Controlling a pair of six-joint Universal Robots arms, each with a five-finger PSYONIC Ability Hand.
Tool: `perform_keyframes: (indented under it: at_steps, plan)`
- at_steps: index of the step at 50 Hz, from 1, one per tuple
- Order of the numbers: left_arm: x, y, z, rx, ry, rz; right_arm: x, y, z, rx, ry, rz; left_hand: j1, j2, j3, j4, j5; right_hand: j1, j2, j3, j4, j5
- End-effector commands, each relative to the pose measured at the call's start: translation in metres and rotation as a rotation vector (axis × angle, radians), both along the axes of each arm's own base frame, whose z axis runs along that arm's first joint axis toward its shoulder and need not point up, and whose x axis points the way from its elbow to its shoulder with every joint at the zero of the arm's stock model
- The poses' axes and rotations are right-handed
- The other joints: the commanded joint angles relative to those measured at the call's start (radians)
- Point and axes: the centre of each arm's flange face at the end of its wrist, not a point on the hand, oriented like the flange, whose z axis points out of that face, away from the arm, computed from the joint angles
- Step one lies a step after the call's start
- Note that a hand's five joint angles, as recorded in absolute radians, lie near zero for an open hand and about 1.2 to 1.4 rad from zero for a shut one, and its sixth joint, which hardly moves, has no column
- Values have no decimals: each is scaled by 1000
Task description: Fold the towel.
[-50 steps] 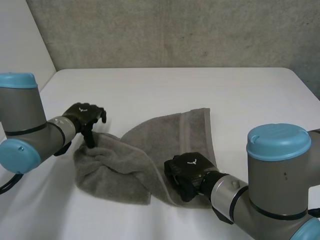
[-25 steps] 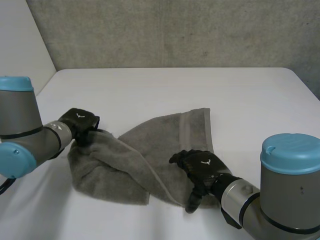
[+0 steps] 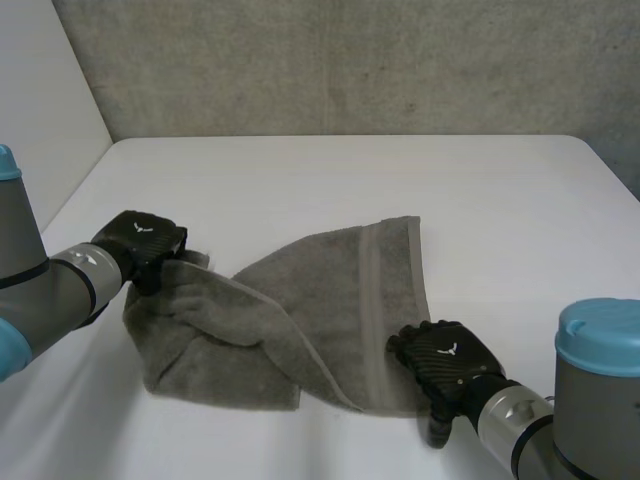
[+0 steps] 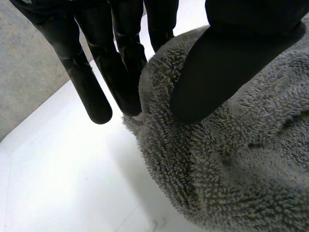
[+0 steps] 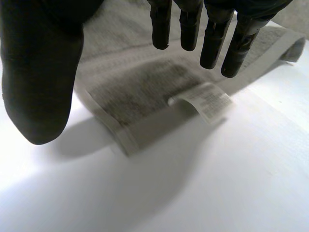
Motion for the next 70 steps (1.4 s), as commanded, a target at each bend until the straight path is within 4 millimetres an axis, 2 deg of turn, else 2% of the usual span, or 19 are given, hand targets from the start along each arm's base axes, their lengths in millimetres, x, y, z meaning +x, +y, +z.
perform_keyframes:
  at_steps: [1, 20, 33, 42, 44, 45, 48, 51, 55, 56, 58, 62, 63, 64, 66, 67, 68, 69, 70]
  plan:
    - [0, 2, -2, -3, 18, 6, -5, -11, -7, -85, 4, 3, 208, 180, 182, 179, 200, 78, 57, 63, 53, 77]
    - [-3, 4, -2, 1, 27, 0, 0, -19, -17, -80, -24, 43, 208, 180, 182, 179, 200, 265, 245, 251, 241, 265]
    - [-4, 5, -3, 1, 27, -5, 4, -28, -19, -103, -34, 43, 208, 180, 182, 179, 200, 632, 611, 618, 608, 631]
    - [-3, 5, -4, 5, 25, -5, 7, -32, -19, -111, -38, 47, 208, 180, 182, 179, 200, 729, 709, 715, 705, 728]
    - [-3, 6, -4, 5, 25, -5, 9, -35, -17, -122, -44, 49, 208, 180, 182, 179, 200, 896, 875, 881, 871, 895]
    - [-3, 5, -3, 4, 25, -4, 10, -37, -15, -130, -47, 49, 208, 180, 182, 179, 200, 1086, 1065, 1071, 1061, 1085]
    - [-3, 5, -3, 4, 26, -4, 11, -40, -12, -142, -55, 49, 208, 180, 182, 179, 200, 1151, 1130, 1137, 1127, 1150]
    - [-2, 3, -2, -2, 27, -2, 15, -50, 1, -186, -76, 45, 208, 180, 182, 179, 200, 1151, 1130, 1137, 1127, 1150]
    - [-4, -2, 7, -39, 35, -2, 23, -73, 33, -298, -120, 31, 208, 180, 182, 179, 200, 1151, 1130, 1137, 1127, 1150]
    - [-4, -2, 7, -39, 35, -2, 23, -73, 33, -299, -120, 31, 208, 180, 182, 179, 200, 1151, 1130, 1137, 1127, 1150]
    - [-5, -12, 19, -96, 46, 8, 29, -88, 59, -363, -145, 24, 208, 180, 182, 179, 200, 1151, 1130, 1137, 1127, 1150]
    - [-4, -24, 32, -145, 70, 20, 33, -105, 81, -399, -159, 11, 208, 180, 182, 179, 200, 1151, 1130, 1137, 1127, 1150]
    - [-6, -30, 40, -177, 90, 24, 36, -114, 94, -423, -170, 6, 208, 180, 182, 179, 200, 1151, 1130, 1137, 1127, 1150]
    - [-6, -30, 41, -178, 90, 24, 37, -114, 94, -424, -170, 6, 208, 180, 182, 179, 200, 1151, 1130, 1137, 1127, 1150]
    - [-11, -50, 64, -271, 141, 36, 44, -137, 121, -500, -201, -5, 208, 180, 182, 179, 200, 1151, 1130, 1137, 1127, 1150]
    - [-12, -62, 78, -320, 174, 55, 44, -137, 121, -500, -201, -5, 208, 180, 182, 179, 200, 1151, 1130, 1137, 1127, 1150]
    - [-12, -62, 78, -321, 174, 55, 48, -152, 140, -561, -224, -22, 208, 180, 182, 179, 200, 1151, 1130, 1137, 1127, 1150]
    - [-13, -73, 94, -377, 210, 85, 51, -167, 159, -630, -253, -45, 208, 180, 182, 179, 200, 1151, 1130, 1137, 1127, 1150]
    - [-13, -73, 94, -377, 210, 86, 51, -167, 159, -630, -253, -45, 208, 180, 182, 179, 200, 1151, 1130, 1137, 1127, 1150]
